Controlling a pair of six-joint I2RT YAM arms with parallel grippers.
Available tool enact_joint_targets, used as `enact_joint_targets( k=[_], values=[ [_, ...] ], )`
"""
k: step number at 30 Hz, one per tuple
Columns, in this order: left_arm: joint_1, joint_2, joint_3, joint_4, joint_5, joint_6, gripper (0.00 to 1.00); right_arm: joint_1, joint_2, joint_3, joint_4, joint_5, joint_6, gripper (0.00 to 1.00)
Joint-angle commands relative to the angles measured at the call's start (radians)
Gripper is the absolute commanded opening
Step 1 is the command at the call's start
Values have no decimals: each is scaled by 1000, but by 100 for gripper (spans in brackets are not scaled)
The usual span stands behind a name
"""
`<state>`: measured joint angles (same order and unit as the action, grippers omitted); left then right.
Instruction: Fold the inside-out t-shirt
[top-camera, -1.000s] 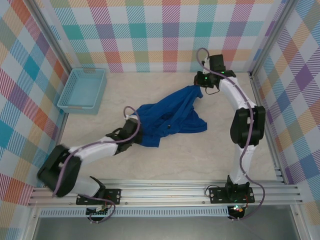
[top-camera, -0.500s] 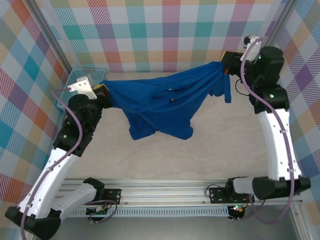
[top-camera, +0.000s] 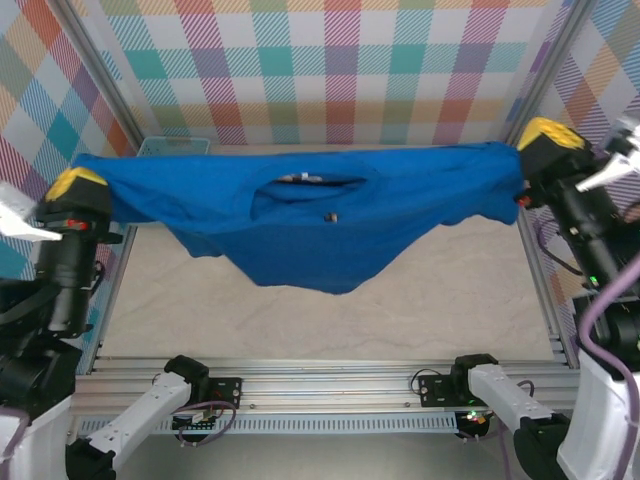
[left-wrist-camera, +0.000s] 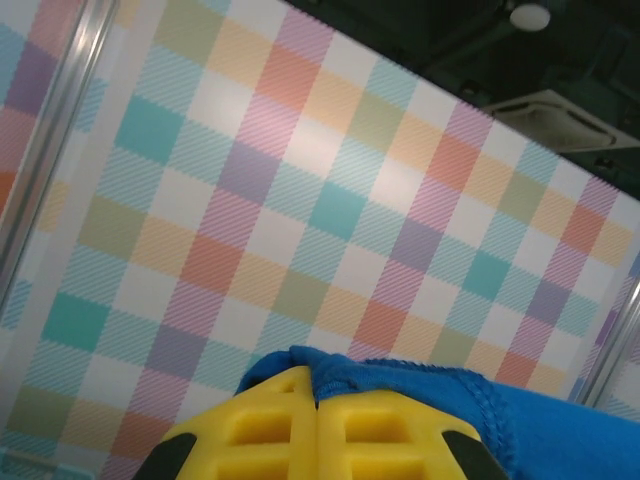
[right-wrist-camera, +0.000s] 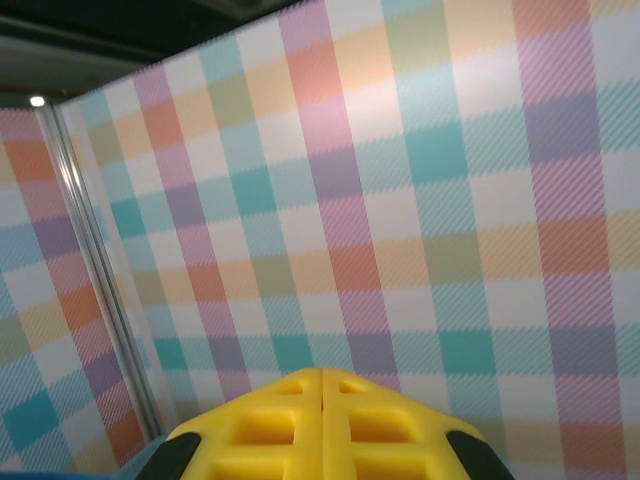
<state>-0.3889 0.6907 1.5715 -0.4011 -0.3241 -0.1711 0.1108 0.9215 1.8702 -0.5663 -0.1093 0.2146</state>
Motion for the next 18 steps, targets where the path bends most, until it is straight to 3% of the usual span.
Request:
enact_joint_targets(
  k=[1,8,14,15,18],
  values=[
    [16,109,30,-100,-28,53,0,0,60,14,-29,92,-66,0],
    [38,438,31,-62,-89,99,0,0,339,2,100,171,-138,0],
    [147,795,-42,59,-10,14,0,1,825,79,254,178,-149,0],
    [156,875,-38,77,-10,2,4,1,926,138,236,177,-141,3],
    [174,1059,22,74,-15,-24,33,3,1280,493,39,150,-114,32]
  ],
)
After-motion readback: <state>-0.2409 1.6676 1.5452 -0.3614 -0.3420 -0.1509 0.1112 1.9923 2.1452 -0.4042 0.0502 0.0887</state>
